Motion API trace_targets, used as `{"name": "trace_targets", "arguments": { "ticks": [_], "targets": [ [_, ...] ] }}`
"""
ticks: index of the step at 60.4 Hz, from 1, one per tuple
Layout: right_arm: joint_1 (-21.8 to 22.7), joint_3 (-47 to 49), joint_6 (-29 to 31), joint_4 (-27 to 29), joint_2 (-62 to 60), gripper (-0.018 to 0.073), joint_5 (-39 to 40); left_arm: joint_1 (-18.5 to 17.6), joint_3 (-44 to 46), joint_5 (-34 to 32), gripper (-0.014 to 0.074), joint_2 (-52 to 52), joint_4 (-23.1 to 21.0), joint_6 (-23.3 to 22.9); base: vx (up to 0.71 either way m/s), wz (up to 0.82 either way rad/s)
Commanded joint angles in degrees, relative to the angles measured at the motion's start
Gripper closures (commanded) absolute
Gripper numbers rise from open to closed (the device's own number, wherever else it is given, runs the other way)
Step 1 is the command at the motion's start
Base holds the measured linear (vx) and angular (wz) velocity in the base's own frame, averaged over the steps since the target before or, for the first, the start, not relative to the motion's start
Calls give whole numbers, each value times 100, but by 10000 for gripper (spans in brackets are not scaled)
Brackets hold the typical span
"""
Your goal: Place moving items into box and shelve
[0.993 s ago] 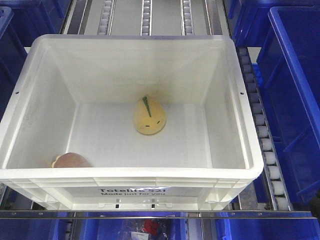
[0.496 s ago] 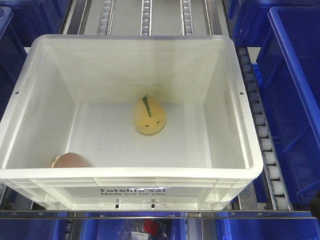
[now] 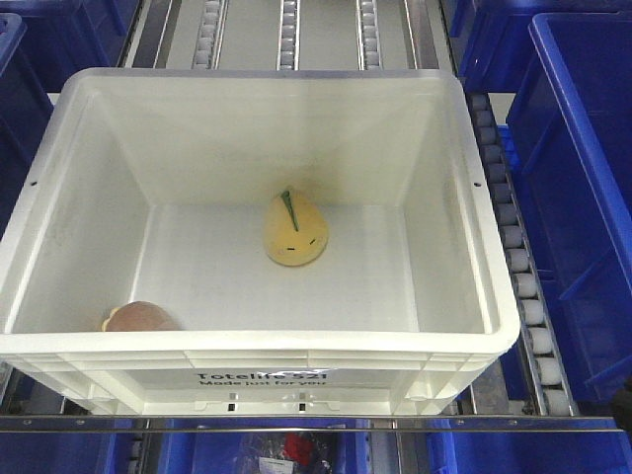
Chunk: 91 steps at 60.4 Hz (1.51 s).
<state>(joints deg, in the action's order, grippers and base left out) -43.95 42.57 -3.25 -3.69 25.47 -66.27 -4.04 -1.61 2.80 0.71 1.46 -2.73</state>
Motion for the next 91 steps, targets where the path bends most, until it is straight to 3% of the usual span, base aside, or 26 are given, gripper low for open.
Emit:
{"name": "trace_targets", "arguments": {
  "ticks": [1,60,66,79,91],
  "targets": [
    [-19,130,43,-40,52,569,359,-29,-113,-481,604,91,-257,220,0,0],
    [-6,130,128,-91,52,569,404,-29,-107,-471,603,84,-269,218,0,0],
    [436,-78,295,-219,-115,569,1199,-29,-107,-471,603,84,-269,218,0,0],
    [2123,-1759,325,-531,-1240,569,4059,-29,-107,-471,603,84,-269,218,0,0],
    [3541,-3098,325,-486,-2077,569,5265,-29,-107,-471,603,84,-269,218,0,0]
  ]
}}
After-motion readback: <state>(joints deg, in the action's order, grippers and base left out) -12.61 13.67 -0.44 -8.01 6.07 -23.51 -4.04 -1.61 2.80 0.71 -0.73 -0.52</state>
